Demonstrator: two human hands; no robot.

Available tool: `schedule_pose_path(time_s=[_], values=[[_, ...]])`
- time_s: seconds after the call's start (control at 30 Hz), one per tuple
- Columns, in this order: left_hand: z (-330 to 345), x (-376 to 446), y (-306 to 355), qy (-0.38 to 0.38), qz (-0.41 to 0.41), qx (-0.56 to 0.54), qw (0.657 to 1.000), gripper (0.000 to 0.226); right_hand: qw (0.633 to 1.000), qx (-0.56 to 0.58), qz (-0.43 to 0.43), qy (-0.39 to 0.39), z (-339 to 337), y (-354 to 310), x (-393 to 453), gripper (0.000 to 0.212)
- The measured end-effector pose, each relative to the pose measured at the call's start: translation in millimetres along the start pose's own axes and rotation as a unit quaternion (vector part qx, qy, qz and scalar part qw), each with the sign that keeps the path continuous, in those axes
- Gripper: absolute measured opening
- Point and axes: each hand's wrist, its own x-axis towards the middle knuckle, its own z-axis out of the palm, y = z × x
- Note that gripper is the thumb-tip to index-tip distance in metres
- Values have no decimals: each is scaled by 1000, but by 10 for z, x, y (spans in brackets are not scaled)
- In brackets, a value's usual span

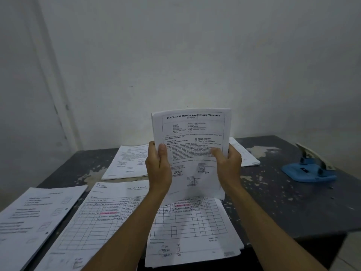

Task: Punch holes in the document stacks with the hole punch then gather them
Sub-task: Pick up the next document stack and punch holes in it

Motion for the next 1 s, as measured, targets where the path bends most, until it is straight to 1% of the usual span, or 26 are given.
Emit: schedule_pose_path(time_s=[0.1,0.17,0.27,0.43,0.57,0.7,0.83,0.9,0.97,1.0], values=[[-16,31,7,-2,2,-21,1000,23,1000,11,-7,8,-19,-40,45,13],[-43,43,-23,3,2,-23,1000,23,1000,16,-5,-1,-56,-45,66,17],[-58,23,-58,0,1,-34,999,24,999,4,11,-32,-78,-17,63,12],[-22,-4,-40,2,-7,-47,999,18,999,25,26,-28,-63,-12,91,9],[-32,-9,-43,-8,-7,-47,999,21,999,9,23,-37,-70,15,93,9],[-31,-1,-66,-11,-16,-14,1000,23,998,7,50,-48,-97,29,119,11],[24,126,-6,-9,-11,48,999,26,998,-26,29,-57,-163,-50,234,7],[72,240,61,-28,1,71,997,28,997,-38,22,-62,-214,-150,348,12],[131,344,123,-60,22,84,994,29,996,-38,21,-74,-304,-264,487,7],[170,382,148,-73,30,83,993,30,996,-37,20,-80,-354,-323,554,8]])
